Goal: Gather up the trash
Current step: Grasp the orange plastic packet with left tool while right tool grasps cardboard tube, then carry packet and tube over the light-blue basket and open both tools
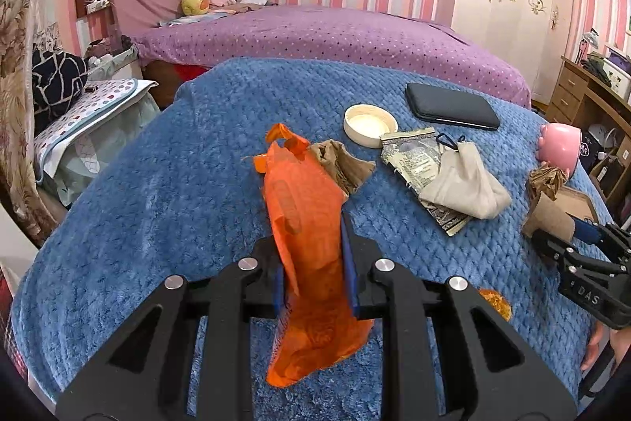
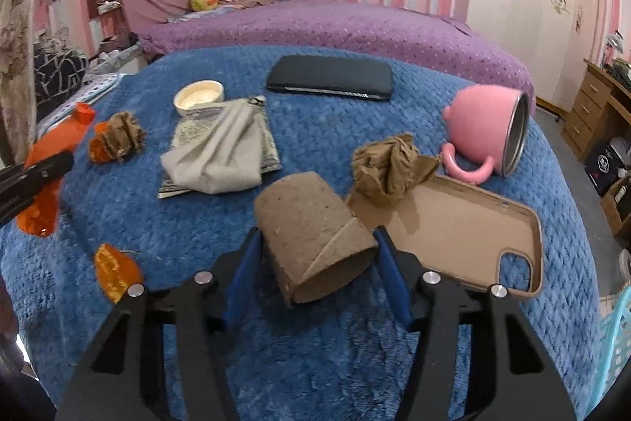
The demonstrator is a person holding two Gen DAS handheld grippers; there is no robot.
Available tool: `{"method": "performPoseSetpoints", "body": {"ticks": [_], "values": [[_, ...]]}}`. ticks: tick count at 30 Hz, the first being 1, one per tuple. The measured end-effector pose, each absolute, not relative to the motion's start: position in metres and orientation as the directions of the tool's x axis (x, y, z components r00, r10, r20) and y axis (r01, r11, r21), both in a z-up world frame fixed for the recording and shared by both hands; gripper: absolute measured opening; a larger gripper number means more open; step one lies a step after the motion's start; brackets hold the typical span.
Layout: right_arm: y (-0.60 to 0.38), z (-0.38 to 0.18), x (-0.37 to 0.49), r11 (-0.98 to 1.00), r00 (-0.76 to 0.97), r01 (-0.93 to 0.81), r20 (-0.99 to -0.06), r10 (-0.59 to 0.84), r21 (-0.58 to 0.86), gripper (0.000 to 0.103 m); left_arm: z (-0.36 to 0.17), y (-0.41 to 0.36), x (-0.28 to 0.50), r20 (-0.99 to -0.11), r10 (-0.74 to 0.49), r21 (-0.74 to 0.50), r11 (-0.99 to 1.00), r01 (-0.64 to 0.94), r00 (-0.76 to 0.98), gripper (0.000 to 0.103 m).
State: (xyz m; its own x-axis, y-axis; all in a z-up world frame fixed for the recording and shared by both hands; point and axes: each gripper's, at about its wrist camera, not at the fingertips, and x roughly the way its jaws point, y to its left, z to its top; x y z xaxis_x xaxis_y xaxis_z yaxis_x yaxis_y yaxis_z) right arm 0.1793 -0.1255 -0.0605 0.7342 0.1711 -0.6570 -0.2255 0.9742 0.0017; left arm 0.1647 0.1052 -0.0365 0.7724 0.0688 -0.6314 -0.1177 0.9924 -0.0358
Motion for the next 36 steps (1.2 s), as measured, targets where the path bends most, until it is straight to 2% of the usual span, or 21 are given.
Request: {"method": "performPoseSetpoints", "body": {"ticks": [12,21,36], "values": [[-0.17,-0.032,0.136,0.987,0.834,-0.157,-0.537,0.124,-0.016,0.056,-0.019,0.073,0.151,-0.591,0.051,-0.028,0.996,-0.084,0.805,0.021],[-0.239,-0.023,0.117,0.998,0.847,-0.056,-0.529,0.048,0.001,0.056,-0.005,0.018,0.135,-0.543,-0.011,-0.024,1.0,-0.002,0.84,0.021],[-0.299,-0.021,0.094,1.0,0.848,0.031,-0.529,-0.028,-0.003,0.056,-0.022,-0.055,0.127,-0.562,-0.069,-0.024,0.997,0.068,0.824,0.021]]}}
